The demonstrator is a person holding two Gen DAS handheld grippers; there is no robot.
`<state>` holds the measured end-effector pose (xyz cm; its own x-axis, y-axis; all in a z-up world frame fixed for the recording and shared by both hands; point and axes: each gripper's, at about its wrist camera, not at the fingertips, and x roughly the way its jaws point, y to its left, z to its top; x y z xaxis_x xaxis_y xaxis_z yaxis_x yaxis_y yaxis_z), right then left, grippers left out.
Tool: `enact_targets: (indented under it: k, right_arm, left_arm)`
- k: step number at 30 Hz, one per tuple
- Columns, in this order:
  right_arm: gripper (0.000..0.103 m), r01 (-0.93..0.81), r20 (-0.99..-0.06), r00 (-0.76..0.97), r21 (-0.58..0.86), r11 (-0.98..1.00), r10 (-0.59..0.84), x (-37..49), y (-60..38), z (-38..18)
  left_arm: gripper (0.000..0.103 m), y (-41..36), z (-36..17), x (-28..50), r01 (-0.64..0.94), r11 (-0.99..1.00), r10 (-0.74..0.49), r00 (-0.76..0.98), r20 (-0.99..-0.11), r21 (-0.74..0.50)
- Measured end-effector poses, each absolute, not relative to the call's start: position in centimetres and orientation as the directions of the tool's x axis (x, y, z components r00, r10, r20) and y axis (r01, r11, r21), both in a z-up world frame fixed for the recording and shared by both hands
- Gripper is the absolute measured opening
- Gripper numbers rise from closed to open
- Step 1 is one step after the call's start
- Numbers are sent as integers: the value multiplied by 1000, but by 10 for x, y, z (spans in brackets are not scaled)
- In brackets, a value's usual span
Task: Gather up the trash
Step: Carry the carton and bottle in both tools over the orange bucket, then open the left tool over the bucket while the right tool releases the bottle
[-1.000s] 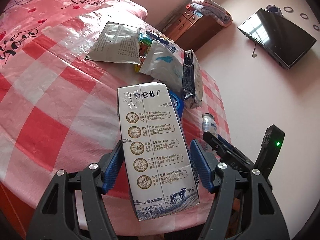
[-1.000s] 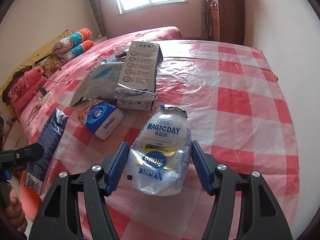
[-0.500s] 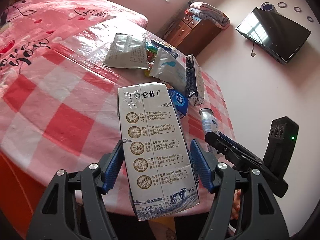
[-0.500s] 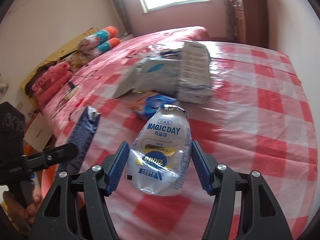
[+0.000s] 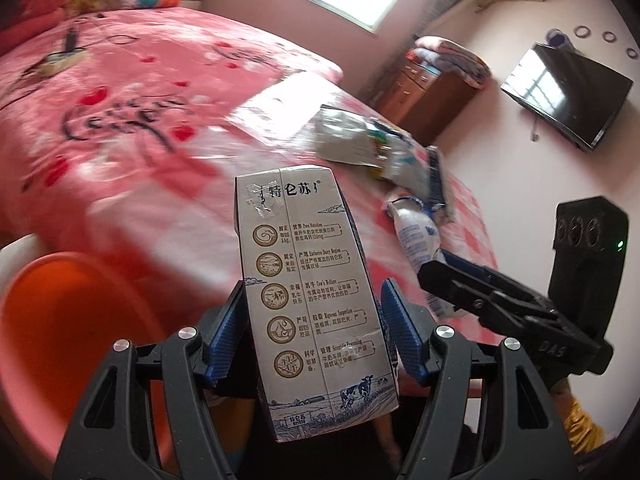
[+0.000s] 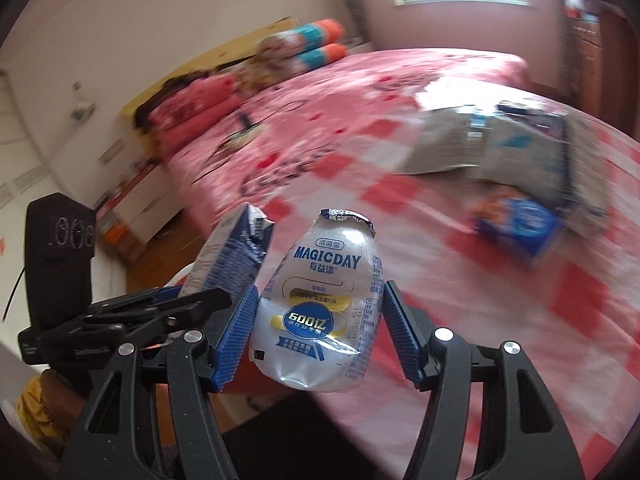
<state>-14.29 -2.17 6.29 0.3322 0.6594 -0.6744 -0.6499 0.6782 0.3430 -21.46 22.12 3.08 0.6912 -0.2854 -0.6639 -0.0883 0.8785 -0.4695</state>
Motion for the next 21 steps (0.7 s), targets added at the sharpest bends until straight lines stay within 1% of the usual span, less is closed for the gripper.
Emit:
enact_targets:
  k: [2,5,7,9,15,16,17,18,19,20,21]
  right_arm:
    - [64,-690,-677,282,350,633,680,-150,1,62]
    - [64,-743,-685,210,351,569,698,-162,36,57]
    - [64,-773,-691,165,352,528,703,-172,57,54]
    - [64,-799,-701,121,352,488,703,-181,76,49]
    - [66,-858,-735,25,333,392,678,-210,134,27]
    - [74,-860,-741,26,326,393,671,-211,138,23]
    - [83,-859,-749,29,320,399,662,-211,145,17]
    - [85,-853,-750,25,329,405,661,-210,147,12]
    - [87,-846,-746,21,341,409,665,-211,146,11]
    - [89,-835,-740,19,358,418,672,-209,142,9]
    - [90,-824,-737,36,359,437,675,-206,136,9]
  left_arm:
    - [68,239,26,-228,-131,877,-253,691,-677,-462]
    - [68,269,15,-251,-221,886,-159,681,-715,-408]
    - [68,283,6,-263,-272,881,-118,667,-736,-387]
    - [68,300,-6,-274,-324,865,-91,650,-754,-384]
    - [68,334,-41,-295,-437,840,-1,591,-807,-321]
    - [68,339,-47,-298,-459,834,14,574,-819,-307]
    - [71,341,-52,-300,-479,827,27,556,-831,-293]
    - [74,345,-58,-302,-502,817,35,534,-845,-283]
    - [83,349,-63,-304,-524,806,45,516,-855,-274]
    - [86,350,-64,-305,-541,800,62,506,-860,-261]
    - [86,352,-65,-308,-552,794,74,505,-860,-256]
